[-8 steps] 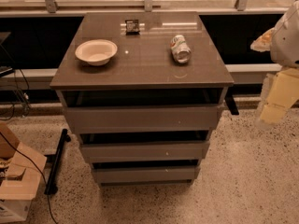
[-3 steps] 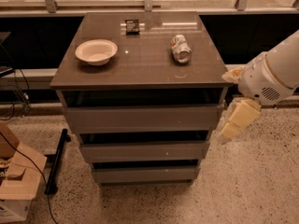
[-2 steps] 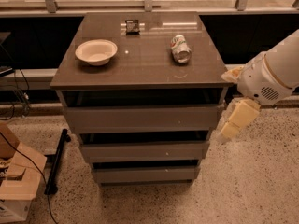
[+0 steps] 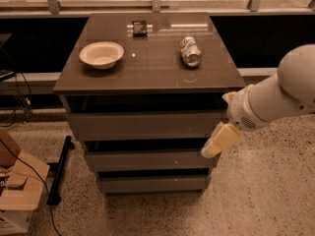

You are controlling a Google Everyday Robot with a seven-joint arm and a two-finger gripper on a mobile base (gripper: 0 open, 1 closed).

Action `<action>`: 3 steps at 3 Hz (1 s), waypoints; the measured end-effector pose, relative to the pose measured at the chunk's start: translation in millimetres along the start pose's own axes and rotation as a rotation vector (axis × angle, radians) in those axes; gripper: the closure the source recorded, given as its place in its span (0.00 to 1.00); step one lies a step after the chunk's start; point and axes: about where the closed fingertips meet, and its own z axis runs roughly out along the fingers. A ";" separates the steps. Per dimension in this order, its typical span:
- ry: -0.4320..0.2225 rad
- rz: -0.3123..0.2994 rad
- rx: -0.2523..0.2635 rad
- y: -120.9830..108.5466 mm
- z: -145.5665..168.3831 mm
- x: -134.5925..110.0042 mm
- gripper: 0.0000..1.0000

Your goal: Open top drawer

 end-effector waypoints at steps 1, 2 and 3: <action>-0.033 0.029 0.025 -11.9 36.6 2.0 0.00; -0.058 0.050 0.030 -33.5 70.3 2.8 0.00; -0.085 0.085 0.017 -57.8 102.1 7.7 0.00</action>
Offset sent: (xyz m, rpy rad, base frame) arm 0.0936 0.0123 -0.0872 0.0975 -0.0377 -0.0761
